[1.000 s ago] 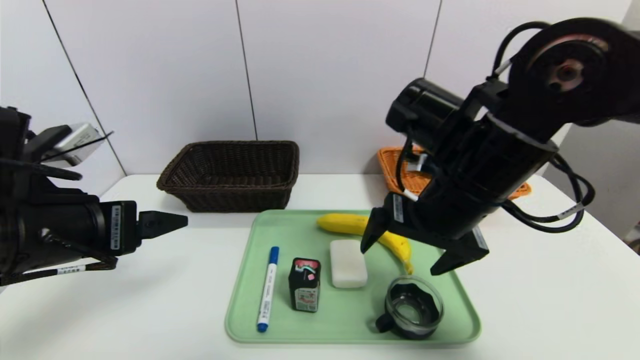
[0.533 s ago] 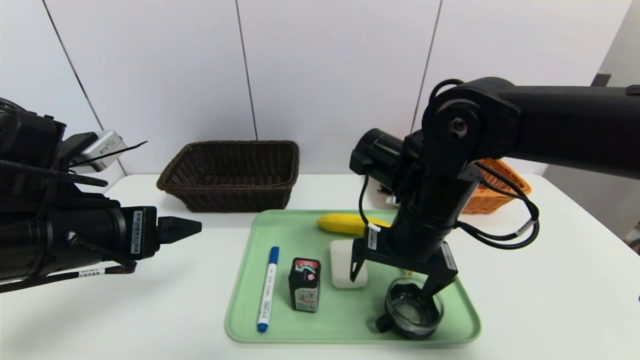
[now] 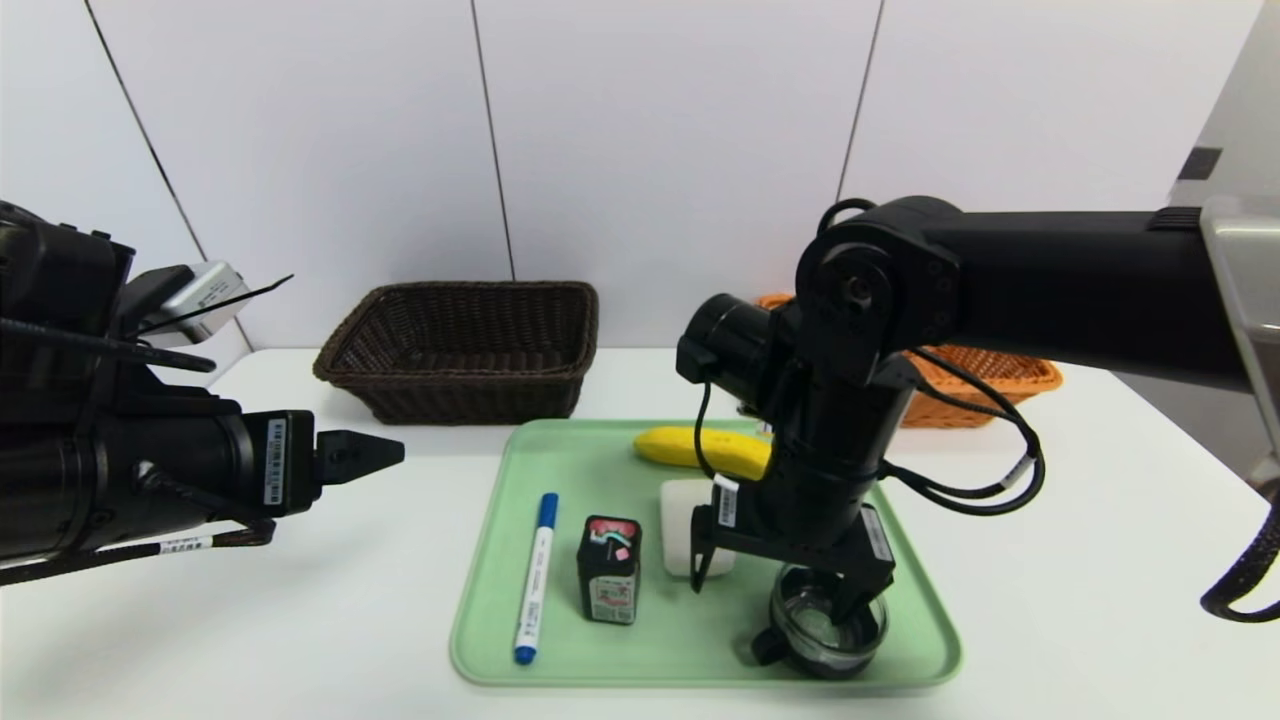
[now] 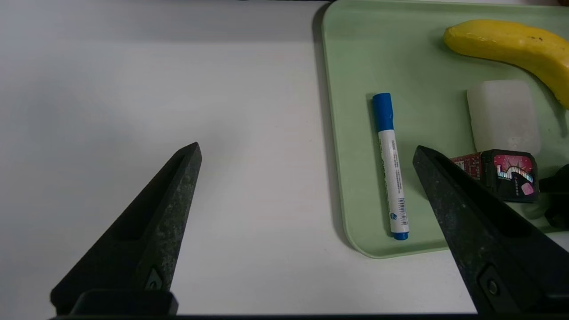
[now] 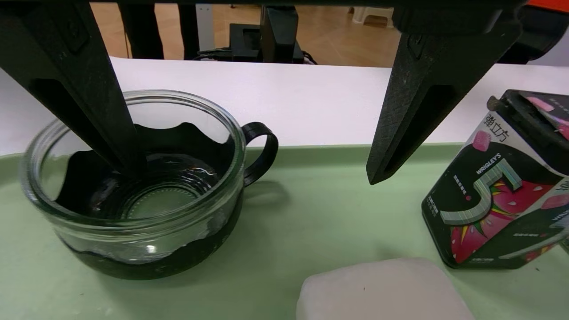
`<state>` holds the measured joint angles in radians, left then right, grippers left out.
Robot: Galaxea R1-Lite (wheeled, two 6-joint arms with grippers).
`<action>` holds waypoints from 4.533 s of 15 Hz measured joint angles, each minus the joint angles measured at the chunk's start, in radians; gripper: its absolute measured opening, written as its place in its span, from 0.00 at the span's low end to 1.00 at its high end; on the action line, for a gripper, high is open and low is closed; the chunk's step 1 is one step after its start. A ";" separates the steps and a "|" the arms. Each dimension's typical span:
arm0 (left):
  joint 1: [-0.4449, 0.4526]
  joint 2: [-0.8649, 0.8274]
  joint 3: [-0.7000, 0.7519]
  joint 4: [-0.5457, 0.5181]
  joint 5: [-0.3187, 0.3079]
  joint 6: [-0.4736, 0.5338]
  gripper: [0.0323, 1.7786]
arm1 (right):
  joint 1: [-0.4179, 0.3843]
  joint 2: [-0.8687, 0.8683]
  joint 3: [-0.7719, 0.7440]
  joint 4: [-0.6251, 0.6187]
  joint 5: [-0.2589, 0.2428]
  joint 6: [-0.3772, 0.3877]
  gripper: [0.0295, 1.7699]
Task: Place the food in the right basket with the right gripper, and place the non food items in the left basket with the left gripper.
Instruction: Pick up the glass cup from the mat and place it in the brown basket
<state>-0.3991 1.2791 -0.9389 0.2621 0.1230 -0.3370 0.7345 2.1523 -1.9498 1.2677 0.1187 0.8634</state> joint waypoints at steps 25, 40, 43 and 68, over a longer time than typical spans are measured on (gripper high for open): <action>0.002 0.013 0.000 -0.003 0.000 -0.014 0.95 | 0.055 0.063 -0.003 0.000 -0.118 -0.028 0.50; 0.005 0.014 -0.003 -0.002 0.001 -0.022 0.95 | 0.032 -0.027 -0.005 0.009 -0.120 -0.053 0.04; 0.005 0.002 0.001 0.007 0.006 -0.023 0.95 | 0.016 -0.116 -0.007 -0.002 -0.131 -0.078 0.04; 0.016 -0.036 -0.041 0.086 0.034 -0.022 0.95 | -0.061 0.285 -0.009 -1.890 0.312 0.004 0.04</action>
<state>-0.3828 1.2436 -0.9800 0.3483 0.1568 -0.3591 0.6738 2.4377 -1.9589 -0.6226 0.4309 0.8672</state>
